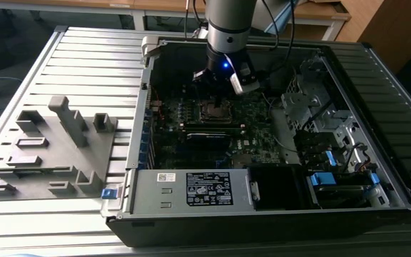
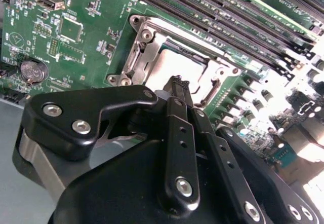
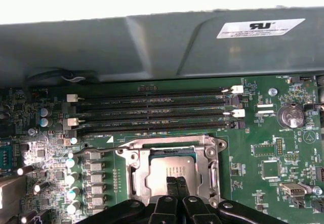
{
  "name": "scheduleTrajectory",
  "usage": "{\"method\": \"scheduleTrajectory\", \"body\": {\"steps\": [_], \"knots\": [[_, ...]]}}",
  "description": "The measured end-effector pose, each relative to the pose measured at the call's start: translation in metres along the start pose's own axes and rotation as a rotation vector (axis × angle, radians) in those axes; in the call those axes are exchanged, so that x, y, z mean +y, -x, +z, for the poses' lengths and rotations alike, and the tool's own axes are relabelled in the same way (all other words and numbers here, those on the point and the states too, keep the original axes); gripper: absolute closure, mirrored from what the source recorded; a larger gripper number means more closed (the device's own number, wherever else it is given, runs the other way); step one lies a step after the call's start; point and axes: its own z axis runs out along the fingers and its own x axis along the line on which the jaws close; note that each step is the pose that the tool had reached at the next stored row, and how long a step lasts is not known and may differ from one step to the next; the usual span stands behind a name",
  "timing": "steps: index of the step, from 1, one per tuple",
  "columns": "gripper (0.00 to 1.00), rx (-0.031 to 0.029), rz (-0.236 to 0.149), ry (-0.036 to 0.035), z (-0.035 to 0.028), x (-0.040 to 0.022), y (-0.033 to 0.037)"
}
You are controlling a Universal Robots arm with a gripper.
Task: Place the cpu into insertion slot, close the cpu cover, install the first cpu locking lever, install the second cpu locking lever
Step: 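Install the first cpu locking lever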
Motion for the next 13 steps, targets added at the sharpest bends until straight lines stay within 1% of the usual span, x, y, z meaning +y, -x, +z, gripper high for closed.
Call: {"method": "scheduleTrajectory", "body": {"steps": [13], "knots": [[0.89,0.0002,0.000,0.0000,-0.0013,0.0001,0.0000]]}}
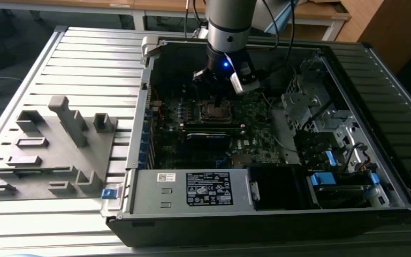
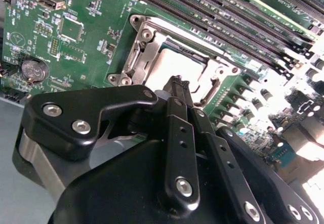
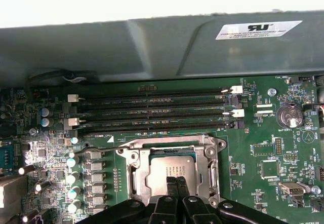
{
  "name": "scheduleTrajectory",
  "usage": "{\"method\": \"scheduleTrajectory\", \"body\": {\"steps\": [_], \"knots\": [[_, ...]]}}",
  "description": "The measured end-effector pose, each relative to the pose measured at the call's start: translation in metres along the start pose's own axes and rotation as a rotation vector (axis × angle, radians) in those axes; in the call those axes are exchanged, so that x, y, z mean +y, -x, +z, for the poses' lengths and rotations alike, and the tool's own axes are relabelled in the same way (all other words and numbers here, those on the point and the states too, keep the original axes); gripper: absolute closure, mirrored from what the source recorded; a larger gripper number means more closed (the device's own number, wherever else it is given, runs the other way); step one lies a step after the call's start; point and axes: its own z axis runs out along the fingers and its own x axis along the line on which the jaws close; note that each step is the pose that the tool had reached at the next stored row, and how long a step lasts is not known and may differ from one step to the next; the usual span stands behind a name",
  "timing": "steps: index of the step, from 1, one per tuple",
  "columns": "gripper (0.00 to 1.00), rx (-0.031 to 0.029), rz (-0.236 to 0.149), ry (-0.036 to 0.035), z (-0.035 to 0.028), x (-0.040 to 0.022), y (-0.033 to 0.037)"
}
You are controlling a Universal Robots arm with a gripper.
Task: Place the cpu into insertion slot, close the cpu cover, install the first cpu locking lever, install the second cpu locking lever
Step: 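Install the first cpu locking lever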
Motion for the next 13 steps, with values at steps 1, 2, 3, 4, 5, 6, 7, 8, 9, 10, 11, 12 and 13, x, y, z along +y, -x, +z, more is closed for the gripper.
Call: {"method": "scheduleTrajectory", "body": {"steps": [1,2,3,4,5,6,7,8,9,10,11,12,13], "knots": [[0.89,0.0002,0.000,-0.0004,-0.0006,0.0000,0.0000],[0.89,0.0001,0.000,-0.0001,-0.0015,0.0000,0.0000],[0.89,-0.0001,0.000,0.0002,-0.0027,0.0001,0.0001],[0.89,-0.0001,0.000,0.0002,-0.0043,0.0002,0.0001],[0.89,0.0000,0.000,0.0001,-0.0061,0.0003,0.0001],[0.89,-0.0001,0.000,0.0001,-0.0076,0.0003,0.0002],[0.89,-0.0001,0.000,0.0001,-0.0089,0.0004,0.0002],[0.89,-0.0001,0.000,0.0002,-0.0102,0.0005,0.0002],[0.89,-0.0001,0.000,0.0002,-0.0115,0.0005,0.0003],[0.89,0.0000,0.000,0.0001,-0.0130,0.0006,0.0003],[0.89,-0.0001,0.000,0.0001,-0.0145,0.0007,0.0003],[0.89,-0.0001,0.000,0.0001,-0.0157,0.0007,0.0004],[0.89,-0.0001,0.000,0.0002,-0.0161,0.0007,0.0004]]}}
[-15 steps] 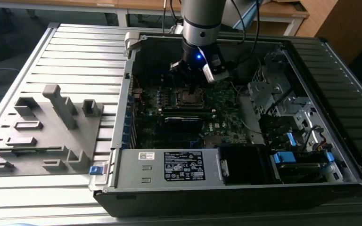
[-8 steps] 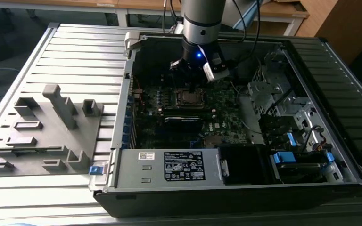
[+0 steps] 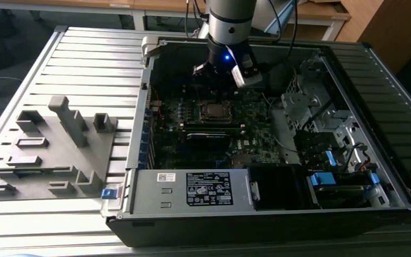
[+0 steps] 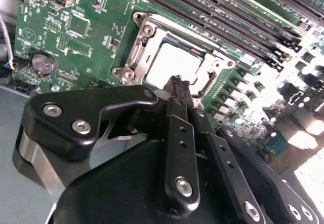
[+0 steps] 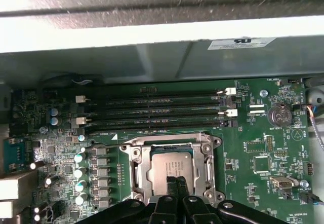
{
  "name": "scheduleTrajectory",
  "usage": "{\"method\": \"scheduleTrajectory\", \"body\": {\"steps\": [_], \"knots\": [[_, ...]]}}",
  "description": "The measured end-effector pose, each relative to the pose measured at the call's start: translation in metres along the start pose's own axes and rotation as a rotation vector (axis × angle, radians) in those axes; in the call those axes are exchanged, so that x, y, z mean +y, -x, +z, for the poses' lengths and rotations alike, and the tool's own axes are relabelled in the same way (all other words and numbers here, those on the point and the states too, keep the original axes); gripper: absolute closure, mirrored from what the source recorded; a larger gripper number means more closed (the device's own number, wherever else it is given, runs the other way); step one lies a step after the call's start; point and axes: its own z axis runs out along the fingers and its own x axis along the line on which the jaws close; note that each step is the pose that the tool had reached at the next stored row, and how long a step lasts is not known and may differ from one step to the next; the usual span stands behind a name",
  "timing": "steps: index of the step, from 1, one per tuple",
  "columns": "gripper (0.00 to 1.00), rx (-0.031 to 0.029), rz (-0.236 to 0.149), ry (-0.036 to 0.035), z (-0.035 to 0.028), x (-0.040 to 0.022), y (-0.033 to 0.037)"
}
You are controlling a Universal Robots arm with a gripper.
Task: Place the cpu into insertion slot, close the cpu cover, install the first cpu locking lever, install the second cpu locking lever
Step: 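Install the first cpu locking lever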
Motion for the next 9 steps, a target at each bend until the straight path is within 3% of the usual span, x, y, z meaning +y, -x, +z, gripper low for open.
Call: {"method": "scheduleTrajectory", "body": {"steps": [9], "knots": [[0.89,0.0000,0.000,0.0000,-0.0002,0.0000,0.0000]]}}
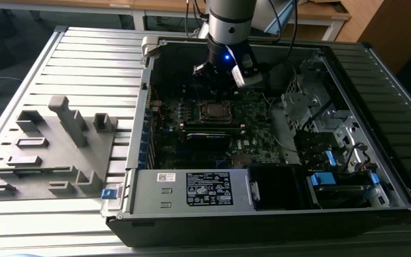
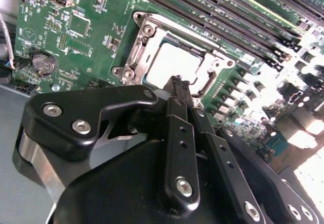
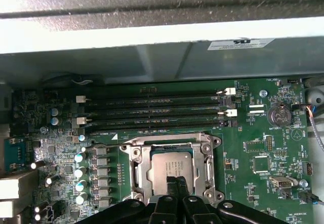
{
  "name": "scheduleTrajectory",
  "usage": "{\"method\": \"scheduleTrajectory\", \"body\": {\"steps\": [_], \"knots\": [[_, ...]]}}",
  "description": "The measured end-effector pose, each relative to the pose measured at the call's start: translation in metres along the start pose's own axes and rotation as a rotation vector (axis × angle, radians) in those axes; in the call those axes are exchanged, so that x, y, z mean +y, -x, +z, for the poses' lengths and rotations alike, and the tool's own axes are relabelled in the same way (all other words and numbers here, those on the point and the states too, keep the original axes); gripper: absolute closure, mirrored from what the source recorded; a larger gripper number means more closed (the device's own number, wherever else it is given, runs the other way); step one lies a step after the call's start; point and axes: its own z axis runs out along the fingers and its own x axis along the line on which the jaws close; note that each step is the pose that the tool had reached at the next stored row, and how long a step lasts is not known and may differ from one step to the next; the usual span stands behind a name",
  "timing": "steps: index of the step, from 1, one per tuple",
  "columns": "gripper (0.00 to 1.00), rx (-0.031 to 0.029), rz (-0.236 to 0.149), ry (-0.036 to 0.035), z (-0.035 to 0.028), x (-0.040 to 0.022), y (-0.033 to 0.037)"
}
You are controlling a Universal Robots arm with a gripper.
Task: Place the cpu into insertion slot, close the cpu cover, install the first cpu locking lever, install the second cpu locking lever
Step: 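Install the first cpu locking lever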
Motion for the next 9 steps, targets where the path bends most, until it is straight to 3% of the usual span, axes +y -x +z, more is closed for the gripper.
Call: {"method": "scheduleTrajectory", "body": {"steps": [4,9], "knots": [[0.89,0.0000,0.000,-0.0001,-0.0001,0.0000,-0.0004],[0.89,0.0000,0.000,0.0000,-0.0002,-0.0006,-0.0075]]}}
